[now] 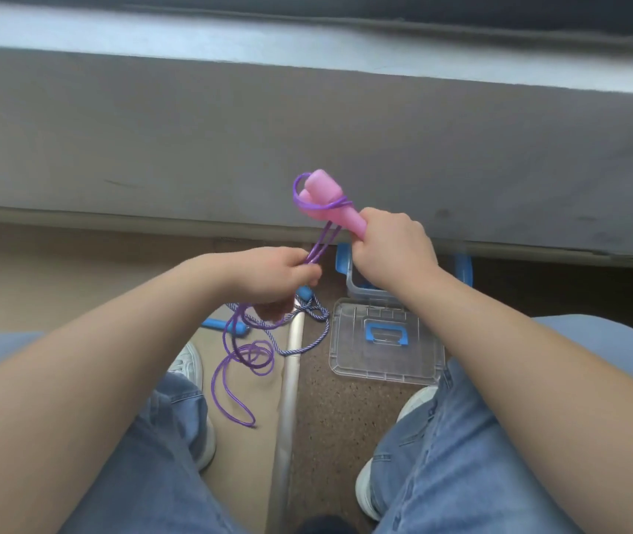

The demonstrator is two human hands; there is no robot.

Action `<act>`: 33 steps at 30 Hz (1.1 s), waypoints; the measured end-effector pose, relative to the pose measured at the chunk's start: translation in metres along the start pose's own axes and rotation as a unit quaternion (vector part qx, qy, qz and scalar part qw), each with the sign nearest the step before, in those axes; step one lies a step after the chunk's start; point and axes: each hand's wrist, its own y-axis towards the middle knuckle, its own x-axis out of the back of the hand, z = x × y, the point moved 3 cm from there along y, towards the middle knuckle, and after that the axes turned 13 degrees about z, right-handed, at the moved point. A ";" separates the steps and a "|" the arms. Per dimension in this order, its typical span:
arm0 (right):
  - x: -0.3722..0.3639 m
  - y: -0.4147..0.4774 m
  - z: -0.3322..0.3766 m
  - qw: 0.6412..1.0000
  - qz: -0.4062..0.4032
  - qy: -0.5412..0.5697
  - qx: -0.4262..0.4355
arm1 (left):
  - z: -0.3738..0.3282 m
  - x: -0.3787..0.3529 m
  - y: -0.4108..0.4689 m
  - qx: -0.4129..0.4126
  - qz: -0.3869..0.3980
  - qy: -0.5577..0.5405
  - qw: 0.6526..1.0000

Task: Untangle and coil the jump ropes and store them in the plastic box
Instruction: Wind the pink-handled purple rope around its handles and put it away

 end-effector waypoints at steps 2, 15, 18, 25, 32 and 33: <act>-0.008 -0.003 -0.002 0.996 0.065 -0.064 -0.024 | -0.002 0.003 0.000 -0.007 -0.064 0.235 0.970; -0.019 -0.031 0.036 0.937 0.219 -0.138 0.235 | -0.005 0.038 -0.012 -0.051 -0.298 0.331 0.894; -0.009 -0.034 0.038 0.945 0.188 -0.032 0.267 | 0.001 0.042 -0.008 -0.057 -0.246 0.146 0.956; 0.007 -0.023 0.028 0.957 0.048 0.214 0.188 | 0.009 0.018 0.005 -0.142 -0.174 -0.081 0.971; 0.010 -0.001 -0.002 0.997 0.030 0.069 0.007 | -0.009 -0.020 0.007 -0.119 -0.087 0.113 0.983; 0.007 -0.003 -0.001 0.999 0.043 0.006 0.008 | -0.013 -0.019 0.006 -0.128 -0.104 0.200 0.966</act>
